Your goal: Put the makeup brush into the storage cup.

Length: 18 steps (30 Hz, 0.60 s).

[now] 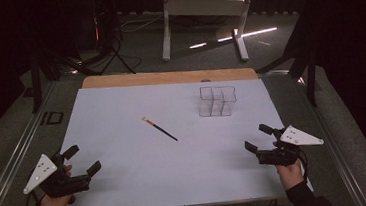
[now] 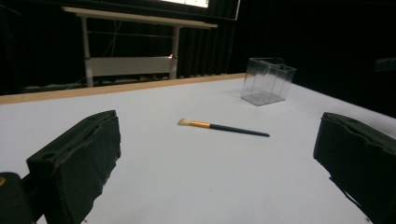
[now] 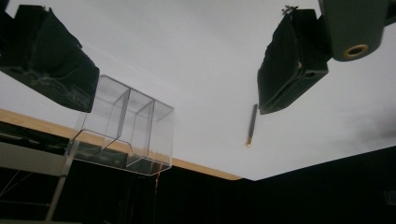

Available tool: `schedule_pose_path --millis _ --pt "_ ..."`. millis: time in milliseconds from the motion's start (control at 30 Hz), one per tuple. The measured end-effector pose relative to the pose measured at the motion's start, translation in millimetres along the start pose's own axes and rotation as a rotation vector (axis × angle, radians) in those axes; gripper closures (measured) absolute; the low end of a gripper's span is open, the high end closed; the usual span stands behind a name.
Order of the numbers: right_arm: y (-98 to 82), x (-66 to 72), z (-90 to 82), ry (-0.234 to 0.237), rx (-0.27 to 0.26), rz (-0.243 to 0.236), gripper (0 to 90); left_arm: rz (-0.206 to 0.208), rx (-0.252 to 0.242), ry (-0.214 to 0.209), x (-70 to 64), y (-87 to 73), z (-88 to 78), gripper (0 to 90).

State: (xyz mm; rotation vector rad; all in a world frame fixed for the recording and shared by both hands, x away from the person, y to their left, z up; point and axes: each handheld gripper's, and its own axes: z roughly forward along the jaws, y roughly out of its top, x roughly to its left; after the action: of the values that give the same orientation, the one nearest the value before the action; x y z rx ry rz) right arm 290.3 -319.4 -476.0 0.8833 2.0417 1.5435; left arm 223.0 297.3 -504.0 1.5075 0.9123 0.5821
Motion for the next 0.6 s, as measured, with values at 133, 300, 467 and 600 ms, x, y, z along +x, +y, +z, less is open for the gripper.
schedule_pose_path --millis 133,300,467,600 --pt "0.0 -0.7 -0.9 -0.001 -0.002 0.002 12.7 -0.007 0.007 0.0 0.9 -1.6 1.7 0.9" --pt "-1.9 -1.6 0.9 -0.002 0.006 0.014 12.7 -0.008 0.008 0.001 1.2 -2.1 2.8 0.9" --pt "0.3 0.3 1.5 0.007 0.002 0.018 12.6 -0.004 -0.005 0.008 0.9 -1.3 0.3 0.9" --pt "7.9 4.3 -1.0 0.023 0.018 0.025 12.6 -0.003 -0.01 0.012 0.4 -0.3 -0.7 0.9"
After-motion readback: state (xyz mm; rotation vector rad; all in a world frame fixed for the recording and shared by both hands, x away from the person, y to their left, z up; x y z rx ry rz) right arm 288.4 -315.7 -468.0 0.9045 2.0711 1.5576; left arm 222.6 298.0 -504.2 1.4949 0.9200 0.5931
